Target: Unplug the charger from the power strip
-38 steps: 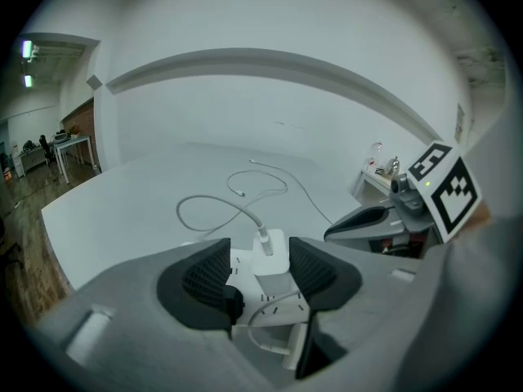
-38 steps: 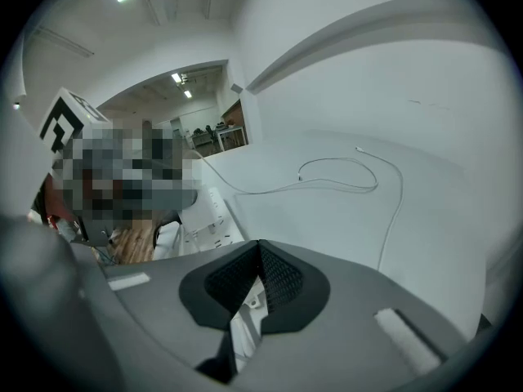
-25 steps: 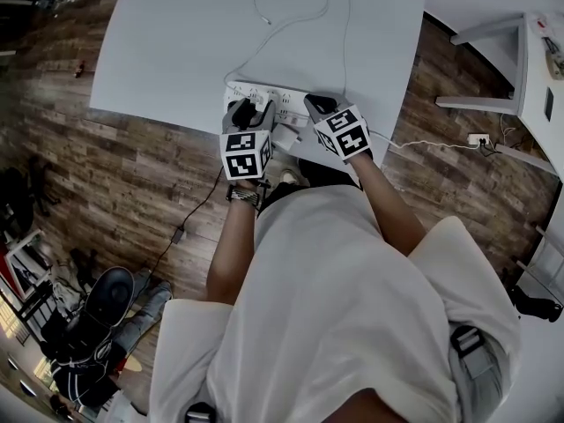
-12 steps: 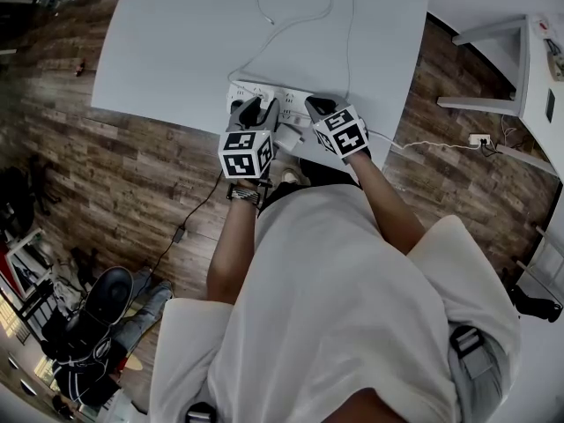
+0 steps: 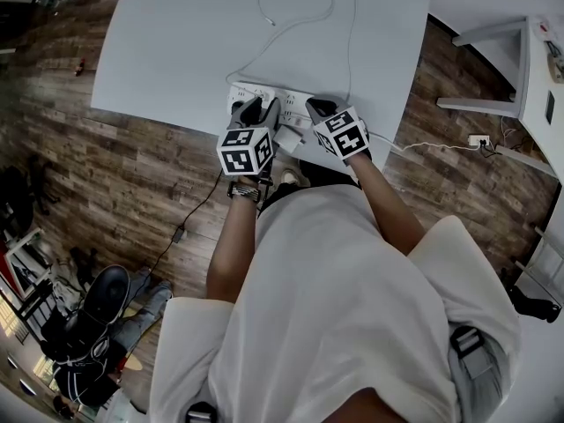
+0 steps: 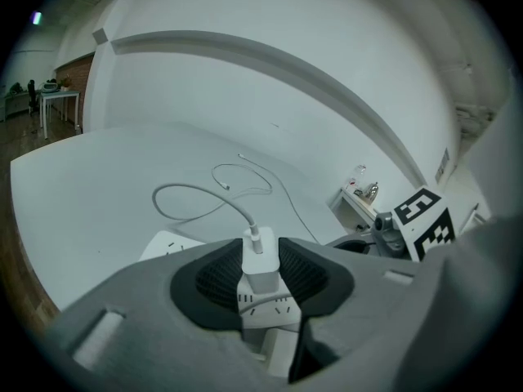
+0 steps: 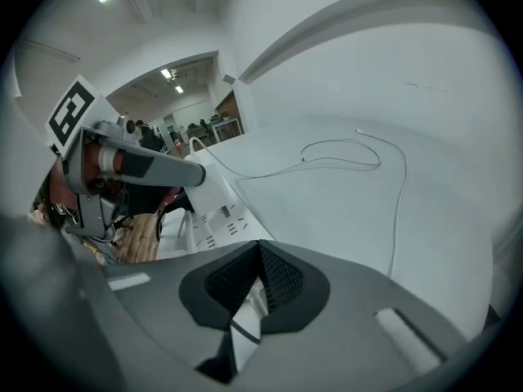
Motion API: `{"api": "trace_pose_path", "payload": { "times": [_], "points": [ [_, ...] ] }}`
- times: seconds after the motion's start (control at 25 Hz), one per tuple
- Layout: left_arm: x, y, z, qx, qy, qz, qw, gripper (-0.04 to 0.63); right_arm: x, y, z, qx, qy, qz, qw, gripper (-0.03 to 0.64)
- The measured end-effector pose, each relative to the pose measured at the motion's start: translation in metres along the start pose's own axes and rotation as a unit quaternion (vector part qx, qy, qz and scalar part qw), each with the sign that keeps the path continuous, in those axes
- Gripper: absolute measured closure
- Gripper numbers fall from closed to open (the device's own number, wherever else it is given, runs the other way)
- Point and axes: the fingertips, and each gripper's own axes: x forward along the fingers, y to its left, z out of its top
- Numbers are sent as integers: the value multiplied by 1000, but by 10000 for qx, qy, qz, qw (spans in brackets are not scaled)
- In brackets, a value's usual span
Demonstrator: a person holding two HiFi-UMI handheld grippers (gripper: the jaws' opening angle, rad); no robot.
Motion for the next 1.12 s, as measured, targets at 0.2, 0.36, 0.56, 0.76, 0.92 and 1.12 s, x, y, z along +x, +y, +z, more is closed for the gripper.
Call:
{"api": "trace_pose_path", "payload": {
  "times": [0.2, 0.36, 0.56, 0.76, 0.92, 1.12],
  "points": [
    [3, 5, -1, 32, 71, 78, 9999, 449, 0, 0, 0, -56, 16, -3, 10000, 614],
    [5, 7, -5, 247, 266, 262, 9990, 445, 1, 0, 0, -38, 20, -11, 10000, 614],
    [3, 16, -5, 368, 441, 446, 9973, 434, 0, 0, 2, -28, 23, -31, 10000, 614],
    [-5, 21, -9, 330, 509, 486, 9970, 413, 0, -1, 0, -37, 19, -69, 10000, 614],
    [-15, 23, -13, 222, 469, 518, 9973, 393, 0, -1, 1, -57, 10, -97, 9999, 614],
    [-24, 27, -20, 215, 431, 617, 9969, 393, -1, -2, 0, -55, 19, -167, 9998, 614]
  ]
}}
